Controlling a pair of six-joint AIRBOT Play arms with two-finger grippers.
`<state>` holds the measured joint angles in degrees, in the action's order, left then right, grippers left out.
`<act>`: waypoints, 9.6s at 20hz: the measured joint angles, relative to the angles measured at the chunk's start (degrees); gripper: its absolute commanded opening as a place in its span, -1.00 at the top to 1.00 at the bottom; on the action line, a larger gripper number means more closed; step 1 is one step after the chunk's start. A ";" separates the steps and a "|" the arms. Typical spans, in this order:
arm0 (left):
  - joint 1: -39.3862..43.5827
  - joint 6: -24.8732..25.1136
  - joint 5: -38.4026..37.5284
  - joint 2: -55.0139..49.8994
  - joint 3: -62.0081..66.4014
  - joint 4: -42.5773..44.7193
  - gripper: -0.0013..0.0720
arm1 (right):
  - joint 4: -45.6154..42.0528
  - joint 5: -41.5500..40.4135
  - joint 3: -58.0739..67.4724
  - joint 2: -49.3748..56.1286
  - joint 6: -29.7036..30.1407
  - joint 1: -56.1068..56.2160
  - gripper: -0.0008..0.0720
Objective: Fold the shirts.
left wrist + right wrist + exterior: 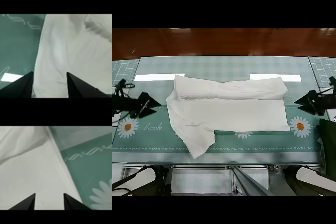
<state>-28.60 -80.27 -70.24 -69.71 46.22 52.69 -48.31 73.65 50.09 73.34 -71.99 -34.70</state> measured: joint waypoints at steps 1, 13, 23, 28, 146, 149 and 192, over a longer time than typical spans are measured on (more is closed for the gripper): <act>-0.96 0.70 0.35 1.73 -3.96 -1.90 -0.42 | 2.84 -0.87 -3.69 -2.16 1.86 -0.70 -0.16; 4.28 -0.13 2.03 6.21 -22.75 -2.73 -0.42 | 12.17 -2.08 -15.63 -9.84 7.58 -2.56 -0.16; 20.09 -0.74 13.86 6.27 -22.67 -8.13 0.91 | 8.07 -1.64 -15.85 -9.94 6.08 -7.45 -0.16; 20.92 -0.46 13.38 6.51 -22.08 -9.03 0.91 | -5.51 0.13 -15.91 -9.51 -1.07 -9.31 -0.16; 61.75 -1.05 17.22 -35.08 48.68 -8.57 0.91 | -3.78 5.77 20.22 -20.55 -8.96 13.42 0.92; 67.60 -4.28 13.51 -42.91 57.29 -8.55 0.91 | -3.28 6.71 18.32 -24.52 -9.60 13.42 0.92; 20.06 2.67 10.62 21.64 -3.28 -2.60 0.91 | 14.75 -12.07 37.20 21.33 -8.44 45.57 -0.14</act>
<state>-8.54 -77.60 -59.61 -48.07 42.94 50.09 -33.56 61.58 87.29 94.67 -80.42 10.87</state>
